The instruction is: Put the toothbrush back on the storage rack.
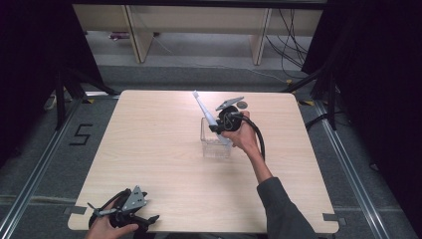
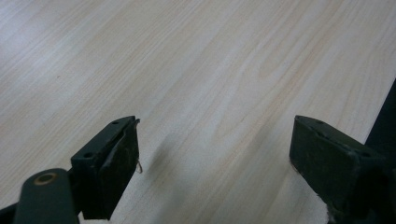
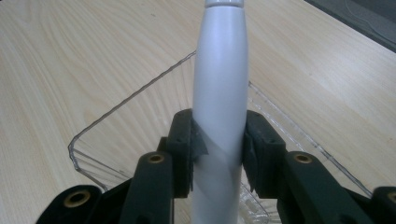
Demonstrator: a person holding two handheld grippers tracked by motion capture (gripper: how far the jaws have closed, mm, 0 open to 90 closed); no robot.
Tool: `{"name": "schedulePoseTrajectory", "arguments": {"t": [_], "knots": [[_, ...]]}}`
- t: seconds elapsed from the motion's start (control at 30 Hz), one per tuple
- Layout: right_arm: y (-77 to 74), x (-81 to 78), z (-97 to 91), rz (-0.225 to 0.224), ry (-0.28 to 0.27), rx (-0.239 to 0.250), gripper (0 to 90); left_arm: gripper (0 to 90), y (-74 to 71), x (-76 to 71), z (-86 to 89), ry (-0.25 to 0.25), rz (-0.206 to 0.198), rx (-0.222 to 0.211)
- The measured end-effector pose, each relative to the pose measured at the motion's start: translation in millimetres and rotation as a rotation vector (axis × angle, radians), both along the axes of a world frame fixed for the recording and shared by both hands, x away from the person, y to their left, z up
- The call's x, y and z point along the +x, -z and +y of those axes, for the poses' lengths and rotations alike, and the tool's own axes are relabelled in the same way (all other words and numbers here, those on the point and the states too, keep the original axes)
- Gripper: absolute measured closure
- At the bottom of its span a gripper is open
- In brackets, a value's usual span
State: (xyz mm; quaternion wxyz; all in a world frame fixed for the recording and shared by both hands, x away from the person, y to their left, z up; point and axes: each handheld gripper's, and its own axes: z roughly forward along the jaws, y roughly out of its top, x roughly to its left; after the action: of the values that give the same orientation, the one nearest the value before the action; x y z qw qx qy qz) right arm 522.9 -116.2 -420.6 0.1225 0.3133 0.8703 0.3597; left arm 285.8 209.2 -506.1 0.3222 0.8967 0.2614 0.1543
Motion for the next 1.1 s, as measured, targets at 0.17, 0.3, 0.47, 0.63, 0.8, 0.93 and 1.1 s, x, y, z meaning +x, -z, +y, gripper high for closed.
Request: {"name": "schedulePoseTrajectory", "arguments": {"t": [0.17, 0.3, 0.47, 0.63, 0.8, 0.93, 1.1], "knots": [[1.5, 0.3, 1.4, 0.001, -0.013, -0.016, 66.9, 15.4, -0.3, 0.4, 0.3, 0.005, -0.006, 0.006], [3.8, 1.7, 3.3, -0.016, -0.025, -0.023, 66.9, 15.4, 0.6, -1.2, -0.8, -0.013, 0.006, -0.009], [6.3, 0.9, 8.8, 0.016, -0.013, -0.043, 66.9, 15.4, 0.9, -1.3, -0.9, -0.012, 0.009, -0.006], [6.9, 1.2, 11.3, 0.028, -0.013, -0.068, 66.9, 15.4, 0.9, -1.3, -0.9, -0.012, 0.009, -0.007], [8.5, 2.2, 14.7, 0.037, -0.016, -0.111, 66.8, 15.5, 0.8, -1.4, -1.0, -0.011, 0.008, -0.007], [10.0, 3.1, 15.0, 0.051, -0.024, -0.13, 66.8, 15.5, 0.6, -1.2, -1.0, -0.005, 0.007, -0.005], [8.8, -1.5, 17.4, 0.131, 0.037, -0.141, 66.7, 15.7, 0.7, -1.3, -1.0, -0.005, 0.008, -0.004]]}}
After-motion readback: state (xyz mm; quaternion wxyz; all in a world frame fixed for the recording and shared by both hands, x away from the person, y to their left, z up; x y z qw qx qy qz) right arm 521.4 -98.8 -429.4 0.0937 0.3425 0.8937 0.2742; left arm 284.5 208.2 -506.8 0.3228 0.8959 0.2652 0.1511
